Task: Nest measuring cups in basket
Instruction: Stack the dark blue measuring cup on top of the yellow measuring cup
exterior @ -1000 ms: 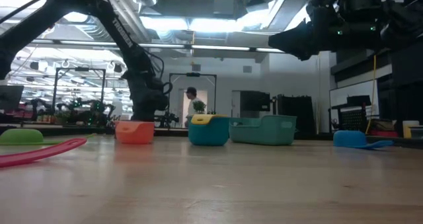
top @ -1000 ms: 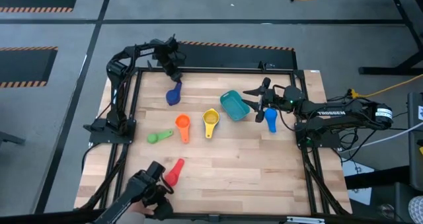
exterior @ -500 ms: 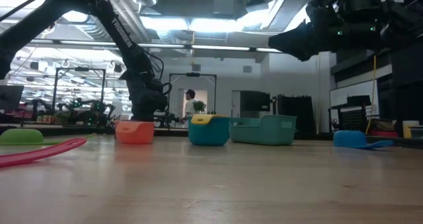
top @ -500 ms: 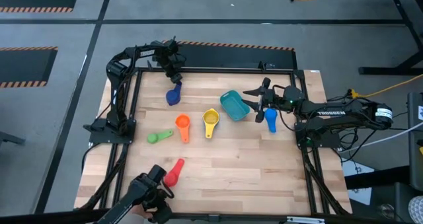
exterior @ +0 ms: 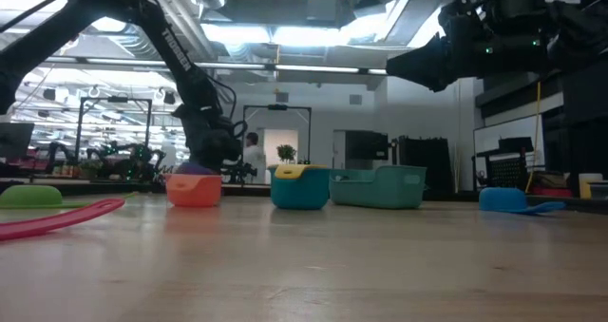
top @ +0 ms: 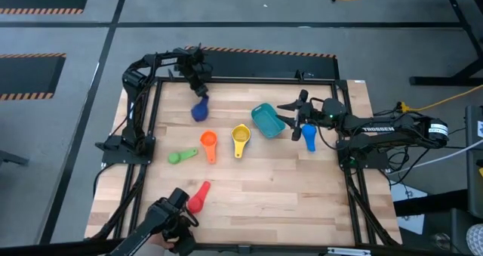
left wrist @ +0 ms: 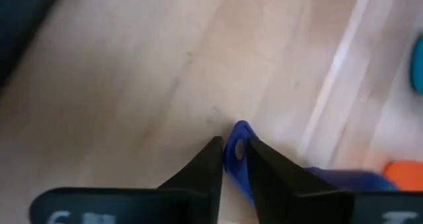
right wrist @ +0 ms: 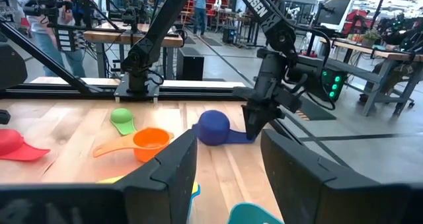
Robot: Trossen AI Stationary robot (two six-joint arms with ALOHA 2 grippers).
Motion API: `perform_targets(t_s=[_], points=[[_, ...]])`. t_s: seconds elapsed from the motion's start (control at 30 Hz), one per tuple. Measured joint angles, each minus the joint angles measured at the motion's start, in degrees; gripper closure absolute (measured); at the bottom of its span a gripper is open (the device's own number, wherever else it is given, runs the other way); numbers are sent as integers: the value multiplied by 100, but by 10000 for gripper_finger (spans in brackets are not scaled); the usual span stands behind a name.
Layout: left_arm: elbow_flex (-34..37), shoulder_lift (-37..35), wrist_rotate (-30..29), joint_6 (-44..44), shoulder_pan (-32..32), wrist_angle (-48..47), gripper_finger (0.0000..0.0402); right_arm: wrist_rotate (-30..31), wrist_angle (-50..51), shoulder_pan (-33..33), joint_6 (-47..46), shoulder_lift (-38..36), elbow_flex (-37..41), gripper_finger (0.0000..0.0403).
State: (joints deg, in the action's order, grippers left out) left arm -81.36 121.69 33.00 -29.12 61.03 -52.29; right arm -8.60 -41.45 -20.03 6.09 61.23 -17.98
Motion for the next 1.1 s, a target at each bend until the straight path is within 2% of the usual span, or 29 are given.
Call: perform_targets(t_s=[0.3, 0.5, 0.63, 0.8, 1.1], points=[[0, 0, 43, 23, 2, -11, 394, 0, 2, 0, -2, 1, 0, 228], [-2, -2, 39, 44, 7, -26, 393, 0, 2, 1, -2, 1, 0, 228], [-60, -2, 261, 46, 13, -47, 397, 0, 2, 0, -2, 0, 0, 228], [-490, -4, 370, 46, -14, -208, 398, 0, 2, 1, -1, 1, 0, 228], [-1914, -13, 377, 39, -330, -610, 399, 0, 2, 0, 9, 2, 0, 228]])
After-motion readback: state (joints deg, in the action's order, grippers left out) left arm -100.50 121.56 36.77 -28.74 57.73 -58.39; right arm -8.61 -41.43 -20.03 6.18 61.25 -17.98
